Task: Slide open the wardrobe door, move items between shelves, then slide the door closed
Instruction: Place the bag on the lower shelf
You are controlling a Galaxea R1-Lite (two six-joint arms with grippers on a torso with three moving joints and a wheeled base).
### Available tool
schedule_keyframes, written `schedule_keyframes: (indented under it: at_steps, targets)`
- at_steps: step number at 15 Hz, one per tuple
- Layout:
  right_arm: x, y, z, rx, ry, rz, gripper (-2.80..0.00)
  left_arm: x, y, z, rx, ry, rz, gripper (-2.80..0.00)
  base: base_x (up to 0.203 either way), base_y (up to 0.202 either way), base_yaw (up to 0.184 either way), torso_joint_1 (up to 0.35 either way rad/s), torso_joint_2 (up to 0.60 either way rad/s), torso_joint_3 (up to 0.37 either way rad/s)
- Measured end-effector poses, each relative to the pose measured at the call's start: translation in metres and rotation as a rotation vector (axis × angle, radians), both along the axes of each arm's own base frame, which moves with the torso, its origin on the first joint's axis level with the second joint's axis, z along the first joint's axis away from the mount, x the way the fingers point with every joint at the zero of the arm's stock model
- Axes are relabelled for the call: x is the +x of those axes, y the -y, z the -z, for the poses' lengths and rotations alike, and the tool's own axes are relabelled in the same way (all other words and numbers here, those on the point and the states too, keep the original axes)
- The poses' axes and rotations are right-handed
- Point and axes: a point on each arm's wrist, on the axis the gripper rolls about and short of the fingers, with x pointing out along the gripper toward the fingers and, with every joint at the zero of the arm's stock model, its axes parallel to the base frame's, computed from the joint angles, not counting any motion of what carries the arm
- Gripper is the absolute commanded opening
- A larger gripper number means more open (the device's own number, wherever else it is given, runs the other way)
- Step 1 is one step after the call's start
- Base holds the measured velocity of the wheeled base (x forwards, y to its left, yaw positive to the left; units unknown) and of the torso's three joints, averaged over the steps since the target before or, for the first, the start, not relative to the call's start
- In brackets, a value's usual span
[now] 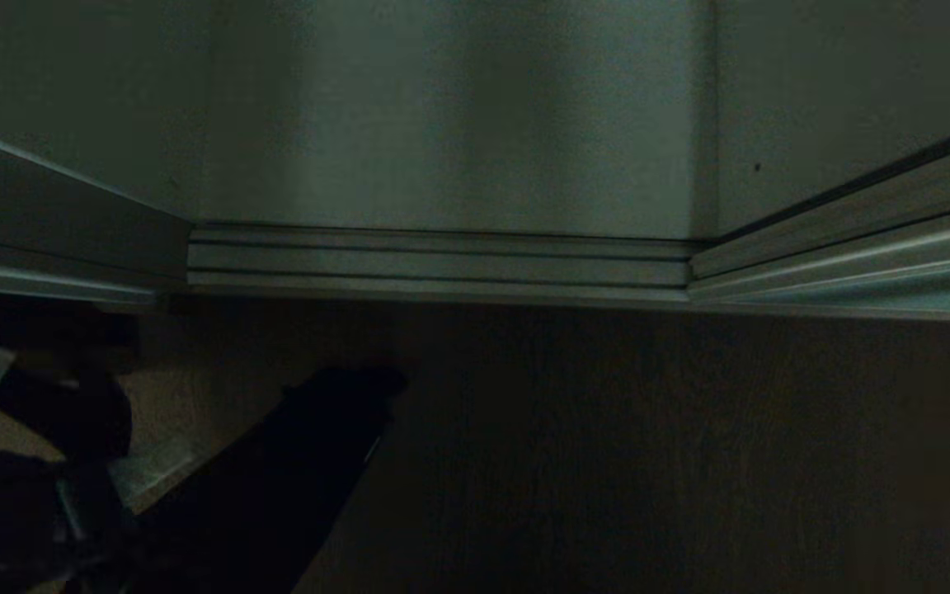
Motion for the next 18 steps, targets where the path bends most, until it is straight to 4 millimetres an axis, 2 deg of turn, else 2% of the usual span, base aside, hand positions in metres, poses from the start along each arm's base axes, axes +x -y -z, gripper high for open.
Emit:
schedule_keyframes:
  at_steps: [4, 8, 11, 15, 18]
  targets:
    - [0.0, 0.0, 0.0, 0.0, 0.0, 0.0, -2.8, 0.055, 0.007, -0.01, -0.054, -0.02, -0.009, -2.8, 0.0, 0.0, 0.0, 0.0, 0.0, 0.0]
    - [0.0, 0.0, 0.0, 0.0, 0.0, 0.0, -2.8, 0.108, 0.021, -0.01, -0.073, -0.027, 0.0, -2.8, 0.0, 0.0, 0.0, 0.0, 0.0, 0.0]
    - [0.0, 0.0, 0.0, 0.0, 0.0, 0.0, -2.8, 0.144, 0.04, -0.007, -0.068, 0.029, -0.034, -2.8, 0.0, 0.0, 0.0, 0.0, 0.0, 0.0]
    - [0.0, 0.0, 0.0, 0.0, 0.0, 0.0, -2.8, 0.168, 0.059, 0.0, -0.158, 0.046, -0.083, -2.8, 0.0, 0.0, 0.0, 0.0, 0.0, 0.0]
    - [0.0, 0.0, 0.0, 0.0, 0.0, 0.0, -2.8, 0.181, 0.066, -0.007, -0.291, 0.117, -0.08, -2.8, 0.0, 0.0, 0.0, 0.0, 0.0, 0.0]
